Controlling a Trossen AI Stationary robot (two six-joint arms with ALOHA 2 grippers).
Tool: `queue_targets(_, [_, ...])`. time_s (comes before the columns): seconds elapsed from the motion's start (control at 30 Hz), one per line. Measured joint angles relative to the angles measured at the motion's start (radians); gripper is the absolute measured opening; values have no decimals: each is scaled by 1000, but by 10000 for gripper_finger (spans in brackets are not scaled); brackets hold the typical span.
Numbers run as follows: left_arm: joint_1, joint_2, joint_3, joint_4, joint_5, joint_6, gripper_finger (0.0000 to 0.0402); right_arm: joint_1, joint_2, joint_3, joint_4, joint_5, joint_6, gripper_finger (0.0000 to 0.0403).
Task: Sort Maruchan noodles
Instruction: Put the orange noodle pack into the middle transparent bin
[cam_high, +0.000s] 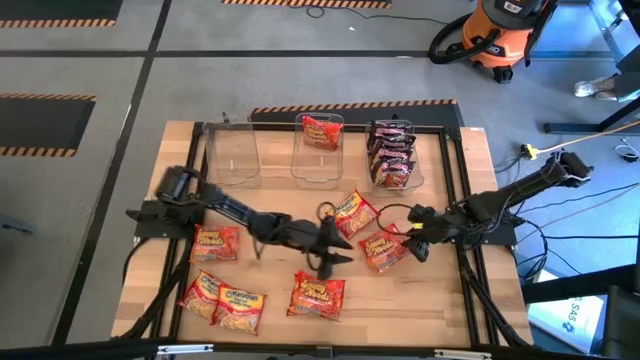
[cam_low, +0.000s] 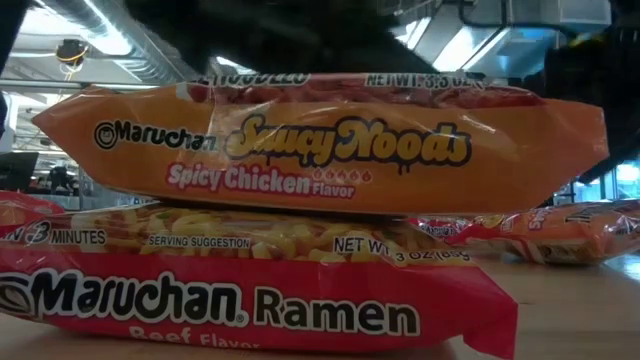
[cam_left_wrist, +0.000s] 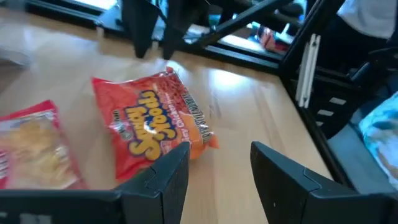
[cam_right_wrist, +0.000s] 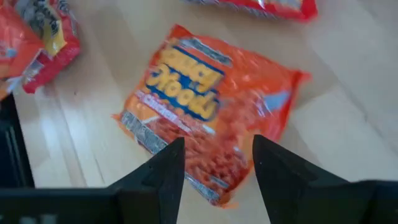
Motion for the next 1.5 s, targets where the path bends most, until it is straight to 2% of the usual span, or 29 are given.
queue_targets(0.13, [6,116,145,-42,30,1,165,-1,-59,-109,56,-14,103,166])
queue_targets(0.33, [9,276,293,-55,72,-11,165,-2,-71,-214,279,-25,134,172])
queue_targets(0.47, [11,356,349,-48,89,-23,165,-1,-60,-228,333,-63,135,206])
queue_targets(0.63, [33,388,356,-77,82,-41,165,-1,-42,-228,340,-117,175,250])
queue_targets(0.77, [59,384,357,-122,82,-47,165,-1,-11,-228,393,-230,194,262])
queue_targets(0.93, [76,366,356,-148,67,-62,165,-1,-3,-227,468,-428,239,264])
queue_targets(1.1, [73,313,353,-197,44,-29,165,-2,-41,-227,469,-673,353,264])
queue_targets(1.17, [67,298,354,-184,48,-16,165,-3,-64,-227,464,-717,388,264])
queue_targets(1.23, [57,288,355,-185,52,-6,165,-18,-90,-226,453,-688,371,264])
queue_targets(1.5, [4,304,353,-150,46,45,165,-82,-103,-225,256,-296,156,264])
